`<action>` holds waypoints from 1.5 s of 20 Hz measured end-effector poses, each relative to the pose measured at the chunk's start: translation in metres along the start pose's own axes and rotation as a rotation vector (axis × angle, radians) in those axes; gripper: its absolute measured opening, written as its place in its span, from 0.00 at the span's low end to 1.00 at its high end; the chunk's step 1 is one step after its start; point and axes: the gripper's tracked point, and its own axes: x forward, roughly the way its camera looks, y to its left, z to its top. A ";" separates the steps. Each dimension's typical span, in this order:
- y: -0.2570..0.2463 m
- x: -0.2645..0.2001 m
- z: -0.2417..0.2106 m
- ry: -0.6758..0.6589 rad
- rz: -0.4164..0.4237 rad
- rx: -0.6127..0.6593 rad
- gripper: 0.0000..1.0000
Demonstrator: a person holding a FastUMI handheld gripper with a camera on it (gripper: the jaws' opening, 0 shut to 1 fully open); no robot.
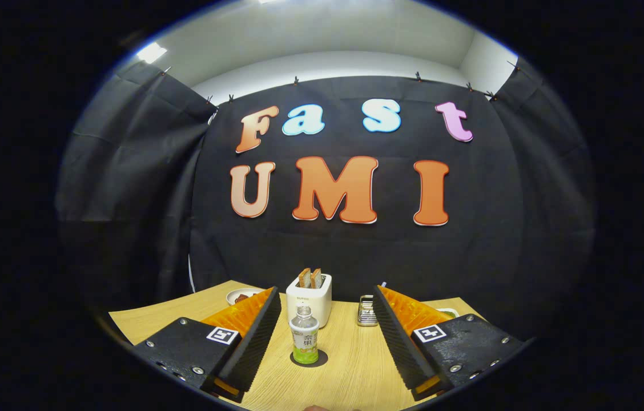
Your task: Take the bottle from table, then pour the juice into the cup, finally place the bottle on the coaster
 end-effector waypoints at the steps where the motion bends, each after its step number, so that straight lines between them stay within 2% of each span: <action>1: -0.002 -0.013 0.011 -0.027 -0.008 -0.007 0.96; 6: -0.014 -0.063 0.054 -0.138 -0.064 -0.024 0.95; 12: -0.030 -0.100 0.068 -0.187 -0.097 0.031 0.96; 16: -0.037 -0.105 0.062 -0.223 -0.115 0.051 0.96; 22: -0.052 -0.112 0.049 -0.177 -0.183 -0.050 0.96; 30: -0.048 -0.122 0.060 -0.228 -0.150 0.002 0.96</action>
